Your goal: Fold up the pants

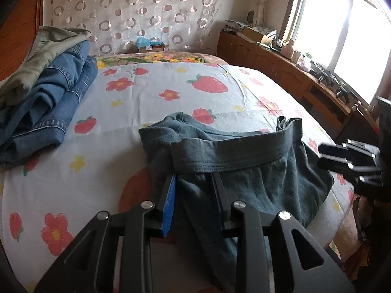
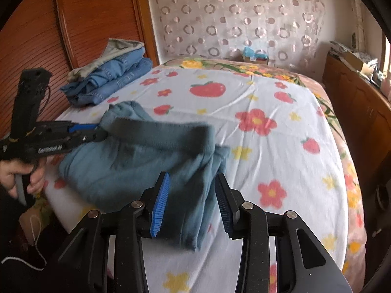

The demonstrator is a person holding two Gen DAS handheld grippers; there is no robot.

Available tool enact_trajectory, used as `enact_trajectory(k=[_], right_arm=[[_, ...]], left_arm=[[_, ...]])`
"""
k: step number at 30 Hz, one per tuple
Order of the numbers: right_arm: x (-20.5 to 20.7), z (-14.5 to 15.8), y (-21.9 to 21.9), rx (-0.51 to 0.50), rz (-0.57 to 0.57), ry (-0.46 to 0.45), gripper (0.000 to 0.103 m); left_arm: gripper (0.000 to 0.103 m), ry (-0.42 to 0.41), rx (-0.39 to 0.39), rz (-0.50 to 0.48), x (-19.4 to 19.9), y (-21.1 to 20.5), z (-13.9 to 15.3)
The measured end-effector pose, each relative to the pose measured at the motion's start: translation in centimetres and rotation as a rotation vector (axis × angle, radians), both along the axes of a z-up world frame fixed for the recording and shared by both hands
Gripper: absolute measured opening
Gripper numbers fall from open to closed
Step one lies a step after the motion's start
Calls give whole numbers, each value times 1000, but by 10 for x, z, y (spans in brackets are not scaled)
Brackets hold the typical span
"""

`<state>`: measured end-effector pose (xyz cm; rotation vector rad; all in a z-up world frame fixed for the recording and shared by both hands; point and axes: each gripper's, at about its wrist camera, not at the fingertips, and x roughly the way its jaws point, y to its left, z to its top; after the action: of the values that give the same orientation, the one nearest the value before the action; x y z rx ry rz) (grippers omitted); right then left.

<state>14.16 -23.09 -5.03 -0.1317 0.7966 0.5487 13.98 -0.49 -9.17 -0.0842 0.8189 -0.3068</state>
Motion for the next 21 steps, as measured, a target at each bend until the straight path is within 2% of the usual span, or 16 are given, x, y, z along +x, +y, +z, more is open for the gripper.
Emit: enact_trajectory(k=[2,3,5,9,13,17,21], right_arm=[[-3,-3,-1,1,-1,12,39],[-5,-5,-2,2,-2,18,39],[-8,-7,-4,7,-3,26,39],[-11,-14,-9,8,-17,40,39],[-11,-20,-14,20,-23,57,40],[-12,-21,-15,22,-25,53,40],[-15,-22,-16,29,-27,40,41]], left_arm=[[22,-25,3,-9,-2,-1,3],[13,-35,8,-12,-4,-2,5],[7,-64,14,-15,-6,-3,12],[6,-124,-20,18,-8,2,33],[12,-93,-13,20,-4,3,33],[22,-100,50,31,-8,0,32],[28,-96,49,5,-18,-2,34]])
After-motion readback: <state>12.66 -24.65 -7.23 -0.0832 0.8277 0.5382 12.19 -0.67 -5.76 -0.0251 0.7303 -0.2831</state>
